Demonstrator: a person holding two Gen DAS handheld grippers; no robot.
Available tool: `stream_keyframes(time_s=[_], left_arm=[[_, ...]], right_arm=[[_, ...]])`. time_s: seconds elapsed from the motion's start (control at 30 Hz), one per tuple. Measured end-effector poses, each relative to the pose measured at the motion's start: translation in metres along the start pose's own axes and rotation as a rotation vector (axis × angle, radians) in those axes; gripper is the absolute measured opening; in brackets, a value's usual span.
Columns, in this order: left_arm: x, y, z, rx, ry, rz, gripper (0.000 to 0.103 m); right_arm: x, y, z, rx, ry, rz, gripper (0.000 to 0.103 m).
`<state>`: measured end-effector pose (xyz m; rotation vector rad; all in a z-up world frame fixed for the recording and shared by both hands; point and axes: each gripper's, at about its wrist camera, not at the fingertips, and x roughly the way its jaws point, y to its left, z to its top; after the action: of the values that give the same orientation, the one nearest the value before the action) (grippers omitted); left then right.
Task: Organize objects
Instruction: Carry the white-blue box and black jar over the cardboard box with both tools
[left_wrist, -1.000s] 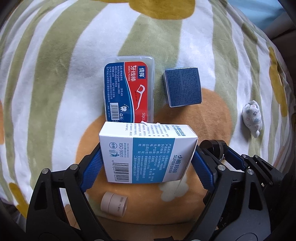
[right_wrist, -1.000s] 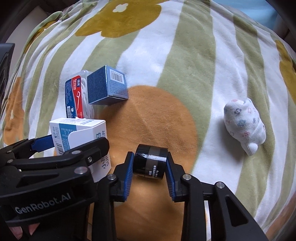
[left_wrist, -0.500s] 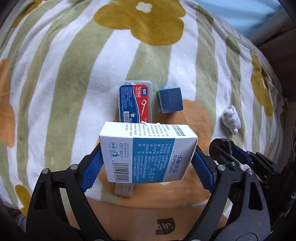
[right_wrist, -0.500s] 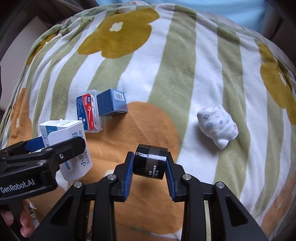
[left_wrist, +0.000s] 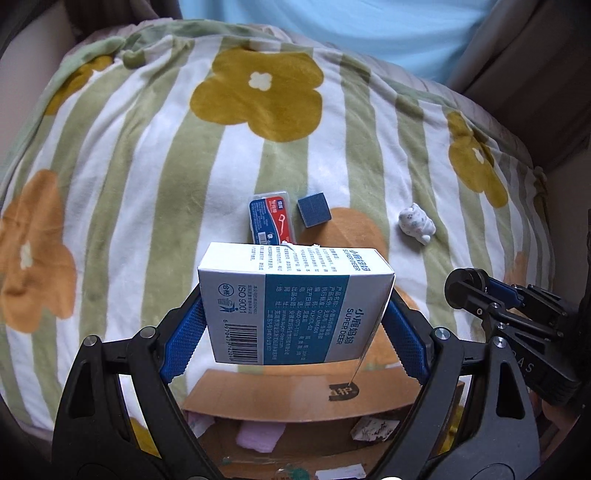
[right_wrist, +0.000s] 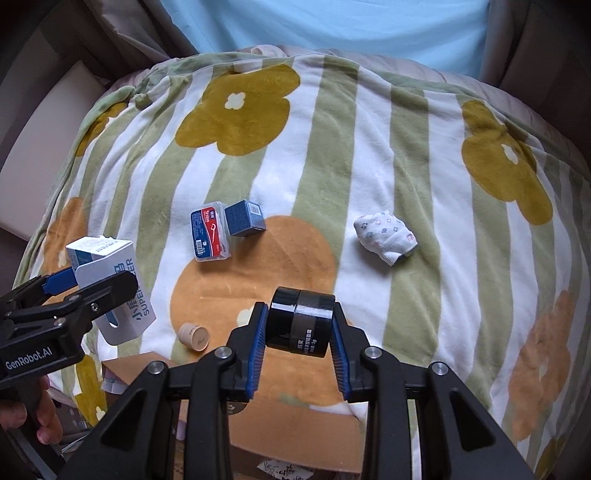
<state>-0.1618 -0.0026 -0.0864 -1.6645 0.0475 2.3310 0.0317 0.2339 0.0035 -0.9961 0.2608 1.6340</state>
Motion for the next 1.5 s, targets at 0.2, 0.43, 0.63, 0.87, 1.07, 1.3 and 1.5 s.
stream_keyframes(time_s=[0.2, 0.43, 0.63, 0.87, 1.07, 1.3, 1.5], left_arm=[[-0.048, 0.001, -0.029, 0.035, -0.062, -0.008, 0.088], [-0.081, 0.008, -0.067, 0.051, -0.091, -0.007, 0.088], [-0.093, 0.01, -0.108, 0.089, -0.088, 0.002, 0.088], [-0.096, 0.011, -0.149, 0.104, -0.079, 0.006, 0.088], [-0.081, 0.011, -0.175, 0.113, -0.064, 0.008, 0.088], [-0.072, 0.008, -0.19, 0.113, -0.037, 0.002, 0.088], [-0.071, 0.008, -0.192, 0.107, -0.032, 0.005, 0.088]], right_arm=[[-0.039, 0.008, -0.026, -0.001, -0.021, -0.004, 0.03], [-0.074, 0.021, -0.064, -0.025, -0.033, -0.018, 0.03], [-0.089, 0.026, -0.099, -0.021, -0.036, -0.012, 0.03], [-0.092, 0.03, -0.134, -0.007, -0.032, -0.028, 0.03], [-0.08, 0.031, -0.165, -0.006, -0.023, -0.053, 0.03], [-0.073, 0.024, -0.183, 0.024, -0.005, -0.046, 0.03], [-0.076, 0.023, -0.183, 0.03, -0.006, -0.047, 0.03]])
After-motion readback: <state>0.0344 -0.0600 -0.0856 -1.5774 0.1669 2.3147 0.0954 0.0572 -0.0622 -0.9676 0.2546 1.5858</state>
